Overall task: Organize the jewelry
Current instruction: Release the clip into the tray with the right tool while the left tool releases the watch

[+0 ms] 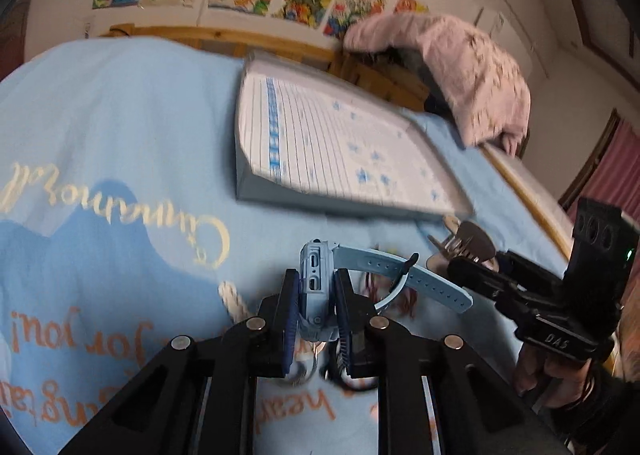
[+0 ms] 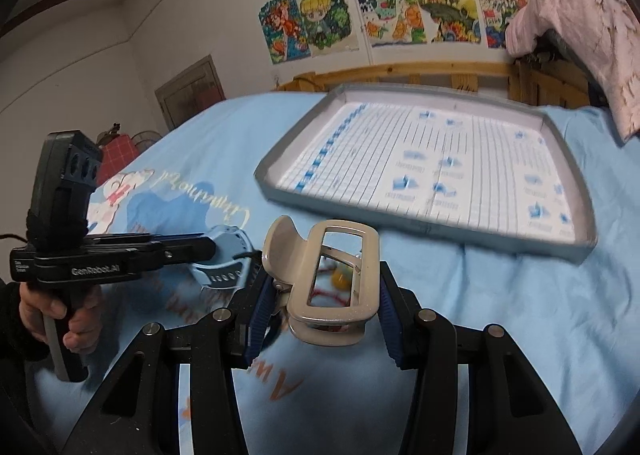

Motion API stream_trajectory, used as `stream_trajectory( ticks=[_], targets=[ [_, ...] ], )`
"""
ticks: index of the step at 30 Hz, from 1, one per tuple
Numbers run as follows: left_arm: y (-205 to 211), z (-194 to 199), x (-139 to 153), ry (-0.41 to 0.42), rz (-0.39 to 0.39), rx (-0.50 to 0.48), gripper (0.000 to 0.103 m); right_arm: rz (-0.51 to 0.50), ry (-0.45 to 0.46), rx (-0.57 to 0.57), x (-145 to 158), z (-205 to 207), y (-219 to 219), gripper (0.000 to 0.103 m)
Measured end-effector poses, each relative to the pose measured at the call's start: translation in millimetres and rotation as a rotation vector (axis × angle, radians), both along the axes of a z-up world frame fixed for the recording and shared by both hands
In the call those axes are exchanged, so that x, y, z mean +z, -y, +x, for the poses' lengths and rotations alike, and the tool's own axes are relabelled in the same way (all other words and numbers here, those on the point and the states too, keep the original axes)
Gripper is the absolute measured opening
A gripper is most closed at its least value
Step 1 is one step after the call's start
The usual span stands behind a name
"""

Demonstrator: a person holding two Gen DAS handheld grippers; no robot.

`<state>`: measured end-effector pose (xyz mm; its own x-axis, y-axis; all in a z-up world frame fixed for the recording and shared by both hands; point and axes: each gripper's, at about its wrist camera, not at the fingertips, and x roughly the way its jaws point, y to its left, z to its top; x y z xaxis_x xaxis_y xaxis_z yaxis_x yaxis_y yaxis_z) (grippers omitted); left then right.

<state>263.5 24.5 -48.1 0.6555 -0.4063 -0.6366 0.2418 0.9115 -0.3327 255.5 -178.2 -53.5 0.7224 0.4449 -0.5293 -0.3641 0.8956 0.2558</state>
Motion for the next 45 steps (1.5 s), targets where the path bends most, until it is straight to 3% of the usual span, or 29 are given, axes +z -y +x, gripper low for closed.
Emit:
stream_trajectory(
  ticks=[6, 11, 18, 23, 28, 30, 35, 37, 38, 39, 40, 43, 45],
  targets=[
    [-2.1, 29.6, 20.4, 0.118, -0.016, 0.103, 0.017, -0.008, 0.074, -0.062, 16.2, 30.9, 11.4, 0.044],
    [6.4, 67.6, 22.5, 0.157, -0.025, 0.156, 0.017, -0.021, 0.091, -0.125, 17.9, 67.4, 16.7, 0.044],
    [28.4, 103.3, 7.3, 0.147, 0.015, 0.160, 0.017, -0.017, 0.040, -0.181, 0.6, 106.2, 15.6, 0.044],
    [37.2, 110.9, -6.7, 0.110, 0.054, 0.160, 0.017, -0.012, 0.006, -0.196, -14.9, 116.6, 14.2, 0.044],
    [42.7, 108.0, -9.3, 0.125, 0.078, 0.152, 0.018, 0.001, -0.020, -0.207, -26.2, 117.5, 18.7, 0.045],
    [45.2, 106.7, -8.3, 0.124, 0.090, 0.152, 0.028, 0.000, -0.015, -0.223, -25.6, 116.1, 21.1, 0.050],
    [44.1, 91.9, 2.6, 0.169, 0.071, 0.157, 0.036, -0.006, 0.025, -0.261, -15.7, 102.1, 28.0, 0.056],
    [42.5, 81.9, 9.0, 0.189, 0.065, 0.159, 0.053, -0.007, 0.048, -0.276, -9.6, 92.0, 31.3, 0.062],
    [40.7, 73.7, 13.2, 0.212, 0.053, 0.164, 0.074, -0.006, 0.068, -0.281, -5.2, 84.8, 32.8, 0.066],
    [37.6, 63.8, 17.9, 0.246, 0.033, 0.176, 0.085, -0.006, 0.086, -0.285, -1.7, 78.7, 35.0, 0.069],
    [35.3, 56.6, 21.6, 0.271, 0.019, 0.184, 0.087, -0.009, 0.111, -0.289, 3.1, 70.0, 36.2, 0.075],
    [34.3, 33.8, 34.7, 0.329, 0.026, 0.180, 0.091, -0.010, 0.176, -0.295, 16.6, 46.2, 39.7, 0.078],
    [34.7, 18.1, 42.5, 0.366, 0.040, 0.193, 0.103, -0.016, 0.211, -0.300, 23.8, 29.0, 41.8, 0.088]
  ],
)
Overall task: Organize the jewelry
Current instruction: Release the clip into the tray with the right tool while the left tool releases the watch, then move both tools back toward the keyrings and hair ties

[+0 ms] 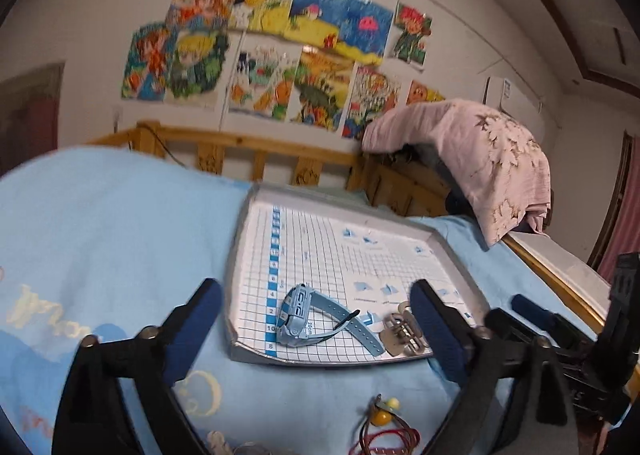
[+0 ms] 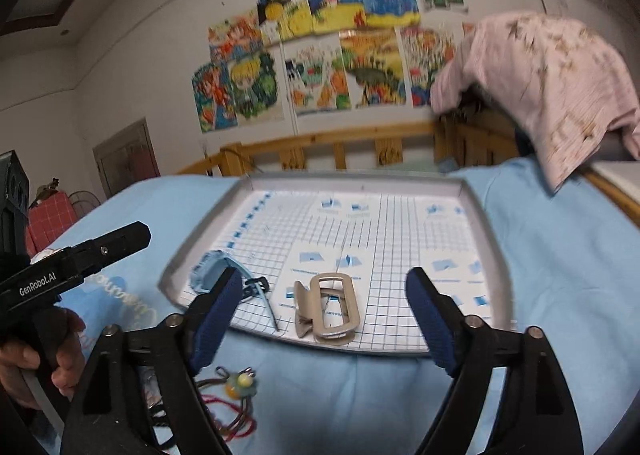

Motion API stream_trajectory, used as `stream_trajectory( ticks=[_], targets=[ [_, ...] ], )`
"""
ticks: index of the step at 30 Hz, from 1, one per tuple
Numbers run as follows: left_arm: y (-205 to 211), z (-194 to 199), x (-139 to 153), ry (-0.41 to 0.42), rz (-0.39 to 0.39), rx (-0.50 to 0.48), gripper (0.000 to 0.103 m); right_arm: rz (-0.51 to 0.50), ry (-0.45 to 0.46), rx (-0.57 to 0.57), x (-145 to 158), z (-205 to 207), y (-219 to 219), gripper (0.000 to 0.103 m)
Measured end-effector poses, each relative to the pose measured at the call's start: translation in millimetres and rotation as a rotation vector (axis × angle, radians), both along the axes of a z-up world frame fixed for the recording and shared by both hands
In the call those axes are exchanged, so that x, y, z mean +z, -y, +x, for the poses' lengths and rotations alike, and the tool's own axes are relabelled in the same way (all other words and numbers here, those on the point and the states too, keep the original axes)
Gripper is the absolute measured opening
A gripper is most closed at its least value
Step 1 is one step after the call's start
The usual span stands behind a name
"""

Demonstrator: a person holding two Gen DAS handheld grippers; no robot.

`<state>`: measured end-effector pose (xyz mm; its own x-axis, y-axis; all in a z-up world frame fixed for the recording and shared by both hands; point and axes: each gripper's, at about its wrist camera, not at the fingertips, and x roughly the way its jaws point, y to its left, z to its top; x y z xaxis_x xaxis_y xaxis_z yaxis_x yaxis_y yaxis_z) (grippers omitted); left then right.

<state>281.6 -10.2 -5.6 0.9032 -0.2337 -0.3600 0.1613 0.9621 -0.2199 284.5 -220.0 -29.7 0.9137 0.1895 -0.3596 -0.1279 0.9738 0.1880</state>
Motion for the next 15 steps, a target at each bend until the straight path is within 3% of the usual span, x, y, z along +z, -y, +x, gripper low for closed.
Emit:
stream_trajectory(
  ticks=[1, 5, 10, 15],
  targets=[
    [-0.7, -10.5, 4.1, 0.027, 0.002, 0.008, 0.103, -0.001, 0.025, -0.003, 4.1, -11.3, 1.6, 0.093],
    [-4.0, -42.4, 13.4, 0.082, 0.014, 0.030, 0.103, -0.025, 0.099, -0.016, 16.8, -48.9, 5.3, 0.095],
    [-7.1, -79.2, 15.4, 0.092, 0.061, 0.048, 0.103, -0.044, 0.153, -0.033, 25.3, -85.8, 10.5, 0.101],
    [-5.3, -106.2, 13.0, 0.073, 0.126, 0.041, 0.103, -0.056, 0.161, -0.038, 30.2, -111.5, 11.4, 0.101]
  ],
)
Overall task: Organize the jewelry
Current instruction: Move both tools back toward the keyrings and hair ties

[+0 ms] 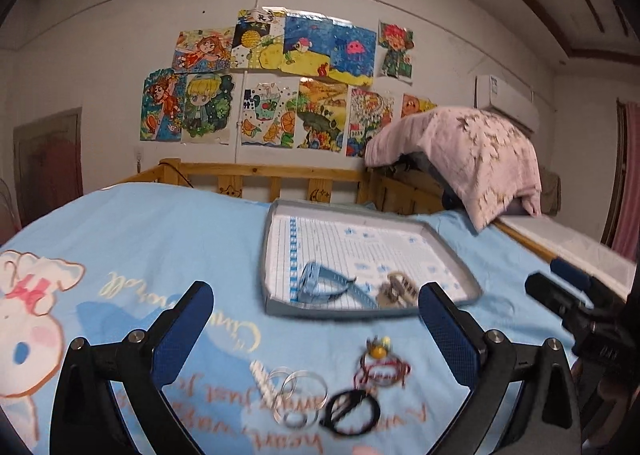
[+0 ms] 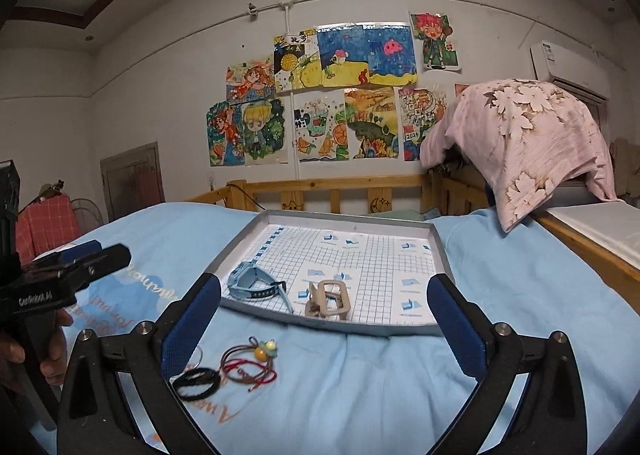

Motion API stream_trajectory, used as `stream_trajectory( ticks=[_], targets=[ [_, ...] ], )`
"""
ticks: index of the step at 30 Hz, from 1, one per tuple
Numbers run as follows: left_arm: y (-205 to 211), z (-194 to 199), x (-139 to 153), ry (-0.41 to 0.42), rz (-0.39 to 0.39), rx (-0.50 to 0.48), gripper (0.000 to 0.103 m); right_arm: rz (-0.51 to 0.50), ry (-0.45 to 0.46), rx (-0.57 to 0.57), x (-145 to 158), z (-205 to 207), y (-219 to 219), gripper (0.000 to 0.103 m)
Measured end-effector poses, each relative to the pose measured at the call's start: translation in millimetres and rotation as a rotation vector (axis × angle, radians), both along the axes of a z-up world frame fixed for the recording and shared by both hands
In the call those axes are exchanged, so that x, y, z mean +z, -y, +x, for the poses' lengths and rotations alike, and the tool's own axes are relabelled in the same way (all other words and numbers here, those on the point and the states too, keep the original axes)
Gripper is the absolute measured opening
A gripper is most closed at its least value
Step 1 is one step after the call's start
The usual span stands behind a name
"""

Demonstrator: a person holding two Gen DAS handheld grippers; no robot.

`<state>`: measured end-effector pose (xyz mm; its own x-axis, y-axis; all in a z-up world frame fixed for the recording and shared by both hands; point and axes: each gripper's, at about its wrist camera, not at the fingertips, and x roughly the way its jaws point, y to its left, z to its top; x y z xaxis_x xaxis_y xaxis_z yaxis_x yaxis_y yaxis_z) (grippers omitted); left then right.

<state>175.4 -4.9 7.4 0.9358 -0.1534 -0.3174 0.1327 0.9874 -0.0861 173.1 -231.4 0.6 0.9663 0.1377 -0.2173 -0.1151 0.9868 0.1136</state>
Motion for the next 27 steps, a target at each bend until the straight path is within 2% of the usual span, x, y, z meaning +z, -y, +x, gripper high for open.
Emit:
stream_trajectory(
  ticks=[3, 11, 17, 27],
  targets=[
    [-1.6, -15.8, -4.8, -0.018, 0.028, 0.017, 0.103, 0.001, -0.012, 0.001, -4.0, -11.7, -1.1, 0.101],
    [-9.4, -41.3, -18.9, -0.055, 0.038, 0.043, 0.103, -0.009, -0.049, 0.018, -16.0, -33.4, -8.4, 0.101],
    [-11.7, -39.0, -28.1, -0.105, 0.047, 0.055, 0.103, -0.025, -0.092, 0.023, -28.3, -34.0, -14.7, 0.101],
    [-10.4, -30.3, -28.0, -0.114, 0.035, 0.054, 0.103, -0.026, -0.118, 0.022, -33.2, -25.2, -18.7, 0.101]
  ],
)
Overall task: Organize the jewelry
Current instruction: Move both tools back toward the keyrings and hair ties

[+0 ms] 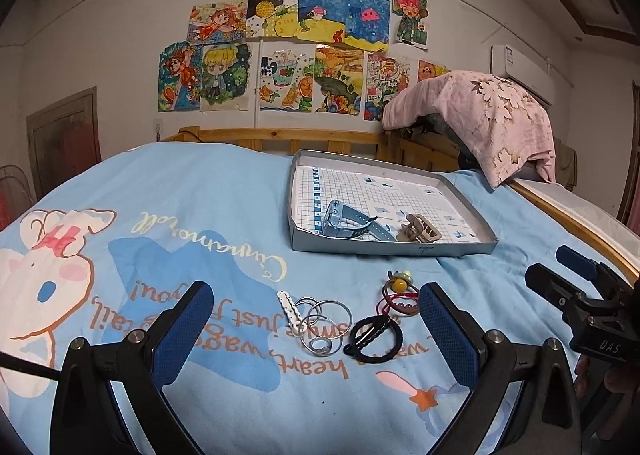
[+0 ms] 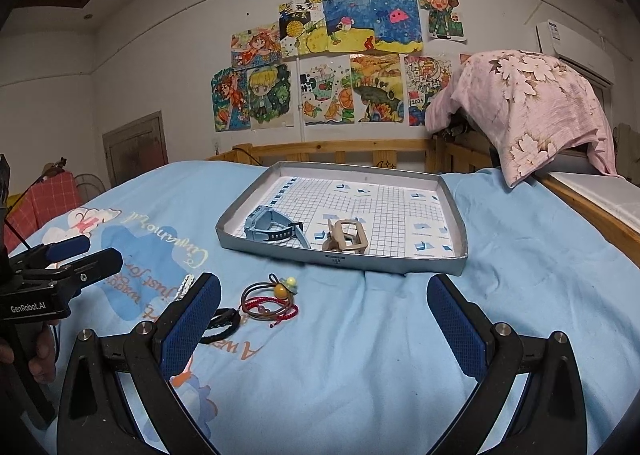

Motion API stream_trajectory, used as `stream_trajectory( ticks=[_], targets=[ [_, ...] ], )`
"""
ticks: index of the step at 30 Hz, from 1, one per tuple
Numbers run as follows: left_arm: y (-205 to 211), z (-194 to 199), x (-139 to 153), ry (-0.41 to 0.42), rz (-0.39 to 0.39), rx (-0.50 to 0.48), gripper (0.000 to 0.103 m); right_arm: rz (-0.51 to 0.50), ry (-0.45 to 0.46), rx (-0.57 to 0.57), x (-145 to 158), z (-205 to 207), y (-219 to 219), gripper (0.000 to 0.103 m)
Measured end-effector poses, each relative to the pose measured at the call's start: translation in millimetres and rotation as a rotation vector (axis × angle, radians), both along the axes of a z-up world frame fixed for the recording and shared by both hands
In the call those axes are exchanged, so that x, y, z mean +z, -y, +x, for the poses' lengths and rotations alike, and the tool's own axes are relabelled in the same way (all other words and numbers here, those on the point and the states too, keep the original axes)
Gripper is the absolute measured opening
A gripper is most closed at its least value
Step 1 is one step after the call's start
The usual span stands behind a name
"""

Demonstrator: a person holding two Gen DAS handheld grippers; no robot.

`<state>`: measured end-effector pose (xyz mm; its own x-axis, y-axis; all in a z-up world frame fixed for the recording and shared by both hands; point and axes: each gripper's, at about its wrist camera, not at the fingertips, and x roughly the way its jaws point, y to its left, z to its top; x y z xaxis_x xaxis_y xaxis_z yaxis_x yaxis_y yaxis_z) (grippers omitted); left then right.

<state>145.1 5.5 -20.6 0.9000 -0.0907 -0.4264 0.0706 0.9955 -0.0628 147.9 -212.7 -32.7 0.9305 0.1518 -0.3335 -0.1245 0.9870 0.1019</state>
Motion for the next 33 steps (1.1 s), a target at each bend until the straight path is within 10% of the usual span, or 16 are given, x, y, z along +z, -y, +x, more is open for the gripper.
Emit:
stream_trajectory(
  ticks=[19, 33],
  targets=[
    [-18.8, 44.8, -3.2, -0.063, -0.034, 0.087, 0.103, -0.019, -0.061, 0.036, -5.3, 45.5, -21.4, 0.101],
    [-49.7, 97.5, -38.9, -0.277, -0.057, -0.006, 0.103, -0.048, -0.185, 0.119, -21.9, 91.9, -33.3, 0.101]
  ],
)
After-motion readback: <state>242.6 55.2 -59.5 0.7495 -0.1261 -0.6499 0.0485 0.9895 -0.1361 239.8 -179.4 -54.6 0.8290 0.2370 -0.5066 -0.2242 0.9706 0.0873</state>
